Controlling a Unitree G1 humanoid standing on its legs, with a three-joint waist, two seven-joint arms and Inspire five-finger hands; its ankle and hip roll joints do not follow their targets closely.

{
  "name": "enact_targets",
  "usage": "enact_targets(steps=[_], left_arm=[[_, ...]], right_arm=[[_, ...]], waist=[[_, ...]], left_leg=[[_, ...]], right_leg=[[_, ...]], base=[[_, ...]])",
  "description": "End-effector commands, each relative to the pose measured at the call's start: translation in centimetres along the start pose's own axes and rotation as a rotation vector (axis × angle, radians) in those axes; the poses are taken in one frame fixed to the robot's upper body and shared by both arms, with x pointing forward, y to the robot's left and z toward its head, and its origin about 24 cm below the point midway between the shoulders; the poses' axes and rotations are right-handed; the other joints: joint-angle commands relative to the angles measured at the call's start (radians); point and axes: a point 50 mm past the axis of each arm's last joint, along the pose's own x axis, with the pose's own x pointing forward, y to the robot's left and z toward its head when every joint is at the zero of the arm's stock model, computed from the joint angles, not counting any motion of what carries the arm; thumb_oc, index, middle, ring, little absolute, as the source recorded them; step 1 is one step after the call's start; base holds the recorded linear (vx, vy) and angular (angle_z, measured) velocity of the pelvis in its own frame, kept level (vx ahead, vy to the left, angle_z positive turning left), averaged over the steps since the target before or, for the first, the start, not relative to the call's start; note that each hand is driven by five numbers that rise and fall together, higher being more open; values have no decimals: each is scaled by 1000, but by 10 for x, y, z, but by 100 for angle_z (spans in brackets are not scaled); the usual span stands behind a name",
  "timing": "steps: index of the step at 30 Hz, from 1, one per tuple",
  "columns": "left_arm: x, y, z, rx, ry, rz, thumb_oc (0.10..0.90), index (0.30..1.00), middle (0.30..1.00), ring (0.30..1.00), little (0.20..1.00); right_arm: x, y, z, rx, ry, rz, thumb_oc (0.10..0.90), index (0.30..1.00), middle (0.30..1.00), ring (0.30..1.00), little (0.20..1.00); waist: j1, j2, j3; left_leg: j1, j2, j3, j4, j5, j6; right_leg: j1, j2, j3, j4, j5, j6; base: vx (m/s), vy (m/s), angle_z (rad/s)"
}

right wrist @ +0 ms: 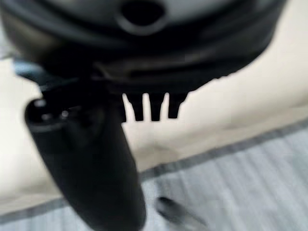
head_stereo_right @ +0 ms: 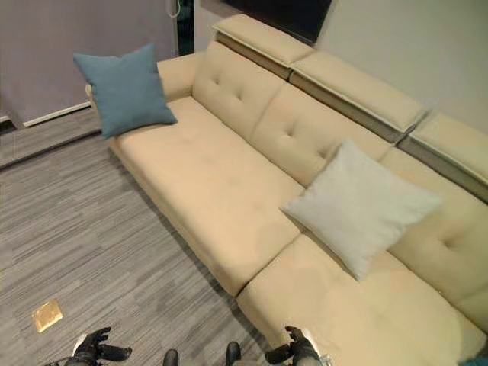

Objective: Pick up all the scattered cushions and arrange them neatly on the sofa.

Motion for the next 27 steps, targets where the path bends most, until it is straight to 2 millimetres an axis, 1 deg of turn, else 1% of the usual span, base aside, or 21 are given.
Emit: enact_targets(steps=[1,3,4,5,6,7,8,9,10,11,13,14,17,21,22,23,24,25,26,27], left_arm=[[3,4,13,-6,-42,18,800,900,900,900,900],[3,3,12,-12,-39,19,800,900,900,900,900],[4,1,17,-41,-51,16,800,900,900,900,900],[4,-1,21,-34,-63,10,800,900,900,900,900],[3,-3,20,-23,-62,7,800,900,900,900,900],[3,-4,17,-13,-57,2,800,900,900,900,900],[2,-5,11,5,-41,-5,800,900,900,900,900],[2,-5,11,5,-41,-6,800,900,900,900,900],[1,-6,9,14,-35,-9,800,900,900,900,900],[1,-5,7,20,-28,-12,800,900,900,900,900],[0,-5,2,37,-13,-17,800,900,900,900,900],[0,-5,2,37,-13,-17,800,900,900,900,900],[-1,-1,-4,53,6,-9,800,900,900,900,900],[0,8,-2,35,1,23,800,900,900,900,900],[0,8,-2,35,1,24,800,900,900,900,900],[1,11,2,26,-11,36,800,900,900,900,900],[2,14,5,23,-23,45,800,900,900,900,900],[3,17,9,21,-35,54,800,900,900,900,900],[5,19,18,15,-59,68,800,900,900,900,900],[6,23,24,8,-76,80,800,900,900,900,900]], right_arm=[[3,-19,5,-66,-34,-61,800,900,900,900,900],[3,-20,6,-62,-39,-64,800,900,900,900,900],[3,-28,4,-48,-44,-86,800,900,900,900,900],[2,-29,0,-50,-31,-88,800,900,900,900,900],[1,-28,-5,-49,-16,-84,800,900,900,900,900],[1,-27,-8,-47,-5,-82,800,900,900,900,900],[-1,-25,-16,-41,21,-78,800,900,900,900,900],[-1,-25,-16,-42,21,-78,800,900,900,900,900],[-2,-23,-19,-41,30,-75,800,900,900,900,900],[-3,-23,-22,-44,37,-74,800,900,900,900,900],[-4,-19,-26,-52,50,-65,800,900,900,900,900],[-4,-19,-26,-52,50,-65,800,900,900,900,900],[-5,-9,-26,-52,61,-41,800,900,900,900,900],[-4,-1,-16,-52,25,-22,800,900,900,900,900],[-4,-1,-16,-52,25,-22,800,900,900,900,900],[-4,3,-13,-55,14,-9,800,900,900,900,900],[-3,4,-10,-57,8,-8,800,900,900,900,900],[-3,4,-8,-52,2,-8,800,900,900,900,900],[-2,5,-3,-46,-10,-9,800,900,900,900,900],[-2,4,-1,-38,-18,-11,800,900,900,900,900]], waist=[[5,-53,-32],[4,-55,-28],[3,-63,-4],[-3,-63,6],[-8,-61,7],[-15,-58,0],[-25,-51,-11],[-25,-51,-11],[-29,-50,-17],[-34,-49,-21],[-38,-52,-27],[-38,-52,-27],[-33,-65,-39],[-7,-80,-33],[-7,-80,-33],[7,-80,-26],[12,-79,-19],[14,-79,-12],[13,-77,3],[11,-73,15]], left_leg=[[-81,-28,-20,35,-51,-39],[-89,-27,-27,40,-47,-45],[-147,-21,-21,89,-38,-65],[-172,-5,36,116,-33,-64],[-164,11,91,113,-32,-63],[-161,23,132,105,-26,-61],[-144,49,223,77,-9,-62],[-143,49,223,76,-8,-62],[-136,59,260,64,0,-63],[-128,63,281,55,2,-64],[-108,64,307,42,1,-65],[-108,64,307,41,1,-65],[-95,55,308,46,-19,-54],[-104,36,284,78,-51,-34],[-104,36,284,78,-51,-34],[-102,17,262,79,-66,-17],[-98,7,250,80,-74,-7],[-96,-4,237,80,-79,1],[-97,-12,218,88,-83,13],[-99,-14,201,94,-84,19]], right_leg=[[11,2,-19,21,-66,50],[16,3,-29,11,-65,47],[24,-4,-88,-19,-59,45],[28,-12,-127,-26,-55,43],[38,-15,-154,-30,-57,41],[40,-15,-174,-34,-57,40],[52,-15,-221,-41,-63,41],[53,-15,-222,-41,-62,41],[58,-16,-245,-43,-64,43],[63,-18,-263,-45,-66,44],[81,-22,-287,-48,-69,48],[81,-22,-287,-48,-69,48],[94,-30,-292,-35,-79,55],[87,-54,-283,26,-87,63],[87,-54,-282,26,-87,64],[68,-77,-278,96,-84,74],[45,-94,-268,149,-69,82],[22,-110,-257,201,-40,92],[-12,-120,-234,275,-9,98],[-43,-118,-211,327,5,95]], base=[[16,-183,24],[-41,-126,63],[-128,-155,106],[-127,-172,129],[-42,-61,151],[24,-38,145],[24,-22,114],[44,-9,90],[47,6,83],[84,14,90],[88,16,71],[133,48,65],[133,98,44],[69,116,7],[71,181,6],[73,205,7],[95,273,1],[52,217,-2],[36,174,2],[11,105,22]])
